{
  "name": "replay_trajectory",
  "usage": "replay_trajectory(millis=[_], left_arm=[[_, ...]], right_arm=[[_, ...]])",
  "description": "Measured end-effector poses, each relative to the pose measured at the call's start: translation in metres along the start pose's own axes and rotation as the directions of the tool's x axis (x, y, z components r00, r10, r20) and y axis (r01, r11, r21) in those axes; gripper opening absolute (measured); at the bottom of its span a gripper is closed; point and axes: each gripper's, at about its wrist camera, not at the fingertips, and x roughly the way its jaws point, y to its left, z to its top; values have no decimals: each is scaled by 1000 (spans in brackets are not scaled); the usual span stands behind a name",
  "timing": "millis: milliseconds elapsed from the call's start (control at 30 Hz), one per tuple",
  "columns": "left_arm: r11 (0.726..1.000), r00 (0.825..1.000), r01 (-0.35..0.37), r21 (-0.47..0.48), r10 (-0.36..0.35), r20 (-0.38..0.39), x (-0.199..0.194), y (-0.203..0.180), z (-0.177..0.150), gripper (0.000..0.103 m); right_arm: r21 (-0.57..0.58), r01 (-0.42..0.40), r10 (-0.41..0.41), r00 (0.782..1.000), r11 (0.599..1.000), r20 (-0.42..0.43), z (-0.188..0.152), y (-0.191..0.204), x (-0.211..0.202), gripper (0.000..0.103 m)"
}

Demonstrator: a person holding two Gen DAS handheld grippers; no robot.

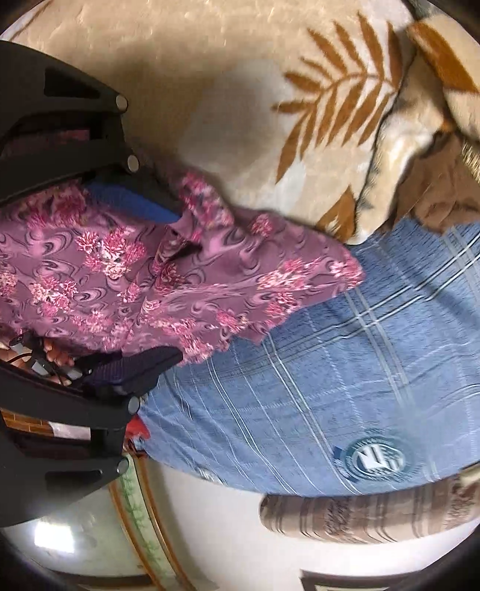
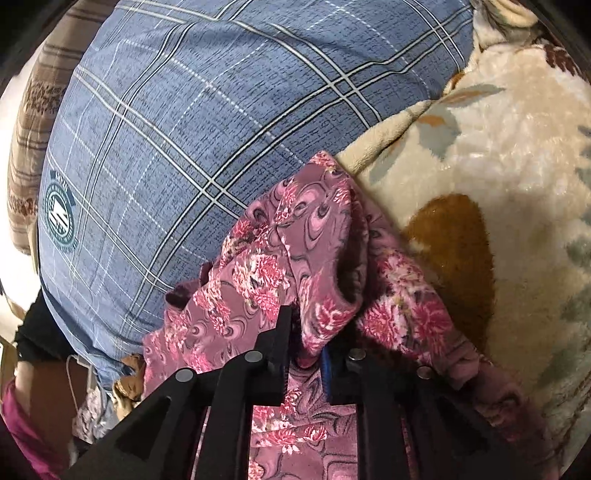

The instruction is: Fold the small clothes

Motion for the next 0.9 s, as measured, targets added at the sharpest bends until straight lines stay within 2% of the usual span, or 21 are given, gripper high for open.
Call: replay_trajectory(millis=[33,67,100,133,167,200,267,300,333,367,400,467,500,533,567,600,667,733,800,867,900], left_arm=[[1000,1000,-18,5,18,-8,5,-1,1,72],[998,998,-66,17,66,-14,15,-5,4,71],[995,995,-99,24,99,-10,20,-7,7,57],[992,993,-122,26,122,-5,23,-8,10,40],[988,988,-154,26,154,-9,24,-9,17,3],[990,990,-140,17,141,-21,22,-8,21,3],[992,992,-129,5,129,12,10,-6,25,4],[987,987,-159,27,158,40,4,-7,26,4],[983,983,-180,43,178,49,2,-6,27,4],[977,978,-209,48,208,35,6,-2,26,4],[972,973,-229,46,229,9,11,3,26,4],[959,960,-273,70,276,-44,19,10,20,5],[956,958,-278,97,283,-43,17,8,17,7],[949,955,-287,128,294,-40,12,5,14,7],[942,952,-297,158,305,-26,2,0,10,7],[942,955,-291,166,297,-13,-8,-4,7,7],[953,969,-244,178,244,20,-27,-16,1,7],[947,972,-234,220,228,51,-30,-33,-1,15],[916,963,-269,297,258,76,-18,-53,-4,47],[877,941,-335,345,330,75,7,-57,-5,51],[852,922,-376,364,385,52,24,-53,-6,51]], right_arm=[[-6,3,-3,1000,1000,3,-2,3,3,15],[-11,8,-8,1000,1000,5,-1,6,5,15],[-14,12,-12,1000,1000,3,-4,12,10,15],[-17,16,-16,1000,1000,-3,-3,14,12,15],[-33,15,-15,1000,999,-24,0,17,12,13],[-51,-8,7,1000,999,-26,2,24,11,9],[-72,-96,98,995,993,26,6,33,-5,8],[-78,-146,151,987,986,55,9,37,-14,8],[-89,-161,169,983,983,79,10,38,-20,7],[-101,-142,151,985,985,86,12,37,-20,7],[-109,-90,97,994,990,58,12,32,-12,7],[-95,33,-36,999,995,-36,7,16,11,7],[-96,45,-51,996,994,-66,3,11,16,3],[-116,30,-34,999,993,-32,-1,13,8,4],[-134,55,-58,998,990,-22,-2,17,0,10],[-138,76,-78,997,987,-6,-4,20,-8,14],[-133,63,-54,996,989,70,-4,24,-30,15],[-152,18,3,991,988,137,-5,31,-49,15],[-199,-1,25,993,980,115,-6,36,-49,15],[-238,11,-4,1000,971,28,-10,37,-33,17],[-237,31,-42,998,971,-43,-13,32,-20,19]])
